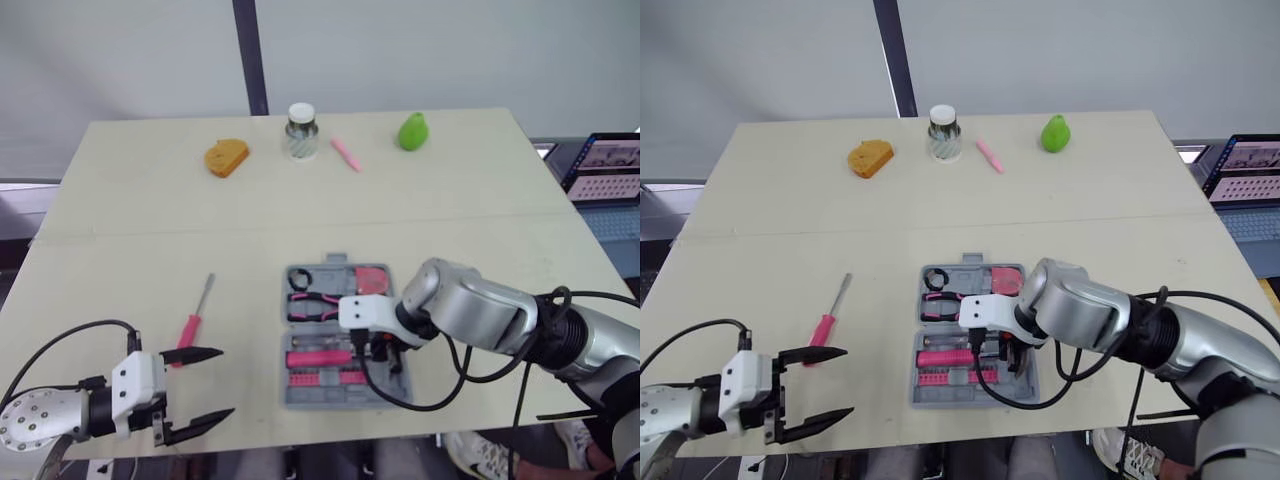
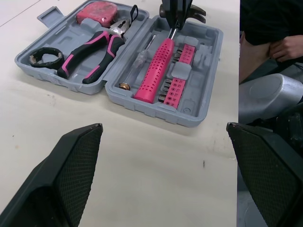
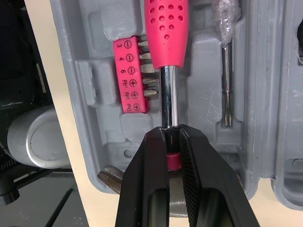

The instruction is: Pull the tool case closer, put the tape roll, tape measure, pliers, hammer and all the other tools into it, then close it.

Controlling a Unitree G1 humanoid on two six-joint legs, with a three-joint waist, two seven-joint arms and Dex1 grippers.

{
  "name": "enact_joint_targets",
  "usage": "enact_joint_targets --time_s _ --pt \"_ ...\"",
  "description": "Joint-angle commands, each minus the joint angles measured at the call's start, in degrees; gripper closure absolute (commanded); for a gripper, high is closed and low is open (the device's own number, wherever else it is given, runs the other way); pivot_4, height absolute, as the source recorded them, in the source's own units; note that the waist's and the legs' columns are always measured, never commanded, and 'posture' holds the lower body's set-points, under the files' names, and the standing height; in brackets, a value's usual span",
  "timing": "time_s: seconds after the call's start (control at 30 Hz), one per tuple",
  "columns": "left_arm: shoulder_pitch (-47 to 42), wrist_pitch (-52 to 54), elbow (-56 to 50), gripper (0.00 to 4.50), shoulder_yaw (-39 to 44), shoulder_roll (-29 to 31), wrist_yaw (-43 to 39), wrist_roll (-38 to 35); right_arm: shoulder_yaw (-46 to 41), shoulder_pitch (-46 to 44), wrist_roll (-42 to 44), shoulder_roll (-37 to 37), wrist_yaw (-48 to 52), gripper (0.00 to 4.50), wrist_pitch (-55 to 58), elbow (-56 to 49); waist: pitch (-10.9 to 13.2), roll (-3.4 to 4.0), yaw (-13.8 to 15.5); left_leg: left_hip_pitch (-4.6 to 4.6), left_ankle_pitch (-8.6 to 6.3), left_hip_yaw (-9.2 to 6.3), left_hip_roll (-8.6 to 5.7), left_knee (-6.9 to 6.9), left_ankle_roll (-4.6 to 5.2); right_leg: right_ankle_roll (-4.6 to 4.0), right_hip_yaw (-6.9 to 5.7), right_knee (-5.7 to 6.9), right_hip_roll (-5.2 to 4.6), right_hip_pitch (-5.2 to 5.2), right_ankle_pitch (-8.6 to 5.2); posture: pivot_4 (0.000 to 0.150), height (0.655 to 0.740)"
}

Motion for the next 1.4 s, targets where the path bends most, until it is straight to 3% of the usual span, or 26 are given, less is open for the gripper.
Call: enact_joint_targets --time_s 0.03,0.3,0.33,0.37,0.5,0.67,0.77,0.87,0.97,1.07,1.1,1.13,1.4 --pt "0.84 -1.60 0.61 0.00 1.17 -0.31 -0.49 0.18 0.08 -1.23 0.20 -0.33 -0.66 4.45 0.48 -0.41 0.00 0.00 0.01 0.00 0.00 0.00 0.00 0.00 0.00 0.00 0.00 0.00 0.00 0.00 0.00 0.150 0.6950" --pt "1.13 -2.95 1.52 0.00 0.85 -0.43 -0.50 0.27 0.55 -1.04 0.53 -0.53 -0.87 4.45 0.34 -0.70 0.00 0.00 0.00 0.00 0.00 0.00 0.00 0.00 0.00 0.00 0.00 0.00 0.00 0.00 0.00 0.150 0.6950" --pt "1.17 -3.02 1.55 0.00 0.84 -0.44 -0.48 0.27 0.64 -1.04 0.57 -0.57 -0.86 3.56 0.26 -0.74 0.00 0.00 0.00 0.00 0.00 0.00 0.00 0.00 0.00 0.00 0.00 0.00 0.00 0.00 0.00 0.150 0.6950" --pt "1.19 -3.08 1.56 0.00 0.82 -0.44 -0.47 0.27 0.67 -1.04 0.62 -0.60 -0.89 3.25 0.26 -0.81 0.00 0.00 -0.01 0.00 0.00 0.00 0.00 0.00 0.00 0.00 0.00 0.00 0.00 0.00 0.00 0.150 0.6950" --pt "1.14 -3.07 1.50 0.00 0.65 -0.40 -0.50 0.21 -1.78 -1.62 1.80 -1.74 -0.72 1.33 1.71 -2.28 0.00 0.00 -0.01 0.00 0.00 0.00 0.00 0.00 0.00 0.00 0.00 0.00 0.00 0.00 0.00 0.150 0.6950" --pt "0.64 -2.88 1.42 0.00 0.52 -0.46 -0.45 -0.14 -9.23 -0.61 6.59 -4.14 -0.27 1.33 5.39 -6.89 0.00 0.00 0.01 -0.01 0.00 -0.02 0.00 0.00 0.00 0.00 -0.01 0.00 -0.02 0.00 0.00 0.150 0.6950" --pt "0.19 -2.88 1.57 0.00 0.38 -0.62 -0.47 -0.31 -16.54 4.55 9.83 -4.28 -1.66 1.33 6.26 -8.57 -0.03 -0.06 0.06 0.00 -0.01 -0.08 0.01 -0.01 -0.02 0.00 -0.05 -0.01 -0.01 0.03 0.00 0.150 0.6950" --pt "-0.32 -3.08 2.06 0.00 0.20 -0.88 -0.48 -0.24 -25.44 12.57 12.05 -2.49 -3.49 1.33 -0.04 -9.27 -0.06 -0.11 0.13 -0.01 -0.02 -0.08 -0.01 -0.01 0.00 0.00 -0.08 -0.01 -0.02 0.06 0.00 0.150 0.6950" --pt "-0.89 -3.42 2.83 0.00 -0.10 -1.17 -0.67 -0.03 -34.10 20.85 14.48 1.23 -5.46 2.15 -6.21 -8.87 -0.06 -0.13 0.17 0.00 -0.01 -0.06 -0.02 -0.01 0.01 0.00 -0.08 -0.01 0.00 0.08 0.00 0.150 0.6950" --pt "-1.41 -3.84 3.51 0.00 -0.51 -1.47 -0.85 0.12 -38.99 28.62 16.08 3.44 -4.91 3.61 -15.09 -8.75 -0.07 -0.14 0.18 0.01 0.00 -0.06 -0.02 -0.01 0.02 0.00 -0.08 0.00 0.03 0.09 0.00 0.150 0.6950" --pt "-1.61 -4.06 3.79 0.00 -0.71 -1.55 -0.91 0.20 -39.72 31.31 15.45 3.81 -4.34 4.29 -20.20 -8.38 -0.07 -0.14 0.18 0.01 0.00 -0.04 -0.03 -0.02 0.02 0.00 -0.07 -0.01 0.03 0.08 0.00 0.150 0.6950" --pt "-1.81 -4.23 4.05 0.00 -0.88 -1.60 -0.96 0.23 -39.98 33.58 14.39 3.93 -3.64 4.46 -25.31 -7.89 -0.06 -0.15 0.18 0.01 0.00 -0.04 -0.03 -0.02 0.02 0.00 -0.07 0.00 0.03 0.09 0.00 0.150 0.6950" --pt "-2.96 -5.15 5.35 0.00 -1.67 -1.74 -1.03 0.63 -36.25 38.84 5.02 4.77 -0.80 4.46 -48.97 5.08 -0.07 -0.18 0.17 0.05 0.04 0.00 -0.05 0.00 0.05 0.03 -0.05 0.01 0.04 0.12 0.01 0.150 0.6950"
